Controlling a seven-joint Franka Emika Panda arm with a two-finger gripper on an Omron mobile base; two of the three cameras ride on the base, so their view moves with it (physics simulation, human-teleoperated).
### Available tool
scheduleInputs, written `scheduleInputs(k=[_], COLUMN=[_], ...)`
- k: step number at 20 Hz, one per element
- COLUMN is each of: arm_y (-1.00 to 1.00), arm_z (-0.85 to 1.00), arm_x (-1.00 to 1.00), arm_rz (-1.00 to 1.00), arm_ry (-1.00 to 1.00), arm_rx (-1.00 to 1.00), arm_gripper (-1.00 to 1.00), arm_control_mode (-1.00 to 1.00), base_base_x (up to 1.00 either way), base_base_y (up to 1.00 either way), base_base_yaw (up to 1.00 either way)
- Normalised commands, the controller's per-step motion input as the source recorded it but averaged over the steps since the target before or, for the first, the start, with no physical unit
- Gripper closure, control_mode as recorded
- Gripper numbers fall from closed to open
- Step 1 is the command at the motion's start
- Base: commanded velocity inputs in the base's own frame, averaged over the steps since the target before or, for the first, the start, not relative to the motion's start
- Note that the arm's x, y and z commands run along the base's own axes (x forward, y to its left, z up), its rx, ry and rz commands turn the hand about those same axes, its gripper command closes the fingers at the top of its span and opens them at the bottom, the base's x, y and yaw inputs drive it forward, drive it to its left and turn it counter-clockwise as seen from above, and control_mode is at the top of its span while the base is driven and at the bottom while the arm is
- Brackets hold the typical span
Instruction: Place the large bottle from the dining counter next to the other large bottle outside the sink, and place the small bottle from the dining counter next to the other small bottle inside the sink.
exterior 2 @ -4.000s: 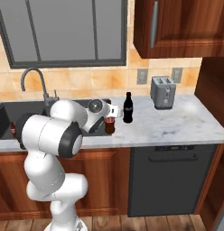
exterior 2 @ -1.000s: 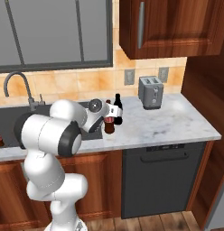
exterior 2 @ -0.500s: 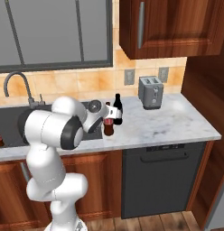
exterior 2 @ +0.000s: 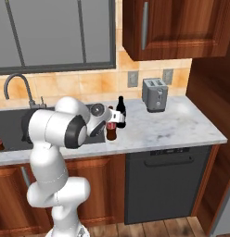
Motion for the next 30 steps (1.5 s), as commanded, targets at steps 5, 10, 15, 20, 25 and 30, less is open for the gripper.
scheduleInputs(k=[5,10,15,20,25,30], arm_y=[0.0,0.0,0.1,0.0,0.0,0.0], arm_z=[-0.33,-0.33,-0.25,0.0,0.0,0.01], arm_x=[0.0,0.0,-0.07,-0.49,-0.52,-0.25], arm_rz=[0.0,0.0,0.01,0.0,0.0,0.0], arm_ry=[0.0,0.0,-0.02,-0.13,-0.15,-0.13], arm_rx=[-0.04,-0.03,-0.06,-0.09,-0.05,-0.03], arm_gripper=[1.0,1.0,-1.0,-1.0,-1.0,-1.0], arm_control_mode=[-1.0,-1.0,-1.0,-1.0,-1.0,-1.0], base_base_x=[0.0,0.0,0.0,0.0,0.0,0.0], base_base_y=[0.0,0.0,0.0,0.0,0.0,0.0], base_base_yaw=[0.0,0.0,0.0,0.0,0.0,0.0])
